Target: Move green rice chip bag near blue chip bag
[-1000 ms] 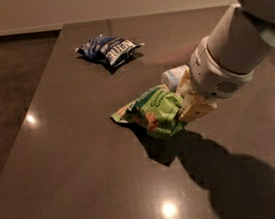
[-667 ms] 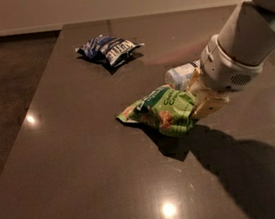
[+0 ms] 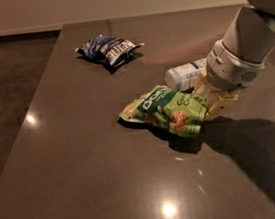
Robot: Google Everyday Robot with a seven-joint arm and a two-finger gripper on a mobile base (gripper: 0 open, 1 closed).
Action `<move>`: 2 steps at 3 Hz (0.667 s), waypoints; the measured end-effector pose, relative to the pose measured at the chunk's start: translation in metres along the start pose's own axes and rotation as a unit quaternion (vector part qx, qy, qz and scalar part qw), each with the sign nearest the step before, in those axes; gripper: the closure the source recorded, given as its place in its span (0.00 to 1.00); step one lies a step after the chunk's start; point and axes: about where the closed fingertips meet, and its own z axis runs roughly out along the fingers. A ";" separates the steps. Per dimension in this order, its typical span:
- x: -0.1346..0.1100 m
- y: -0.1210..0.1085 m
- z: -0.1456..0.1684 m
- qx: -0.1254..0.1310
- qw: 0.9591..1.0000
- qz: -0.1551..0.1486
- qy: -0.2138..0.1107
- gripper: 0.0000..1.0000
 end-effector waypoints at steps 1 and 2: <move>-0.001 -0.001 0.000 0.001 1.000 -0.006 0.000 0.14; -0.002 -0.001 0.000 0.002 1.000 -0.007 0.000 0.00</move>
Offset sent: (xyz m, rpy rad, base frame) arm 0.0004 0.0007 -0.0003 0.0000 -0.0048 0.0117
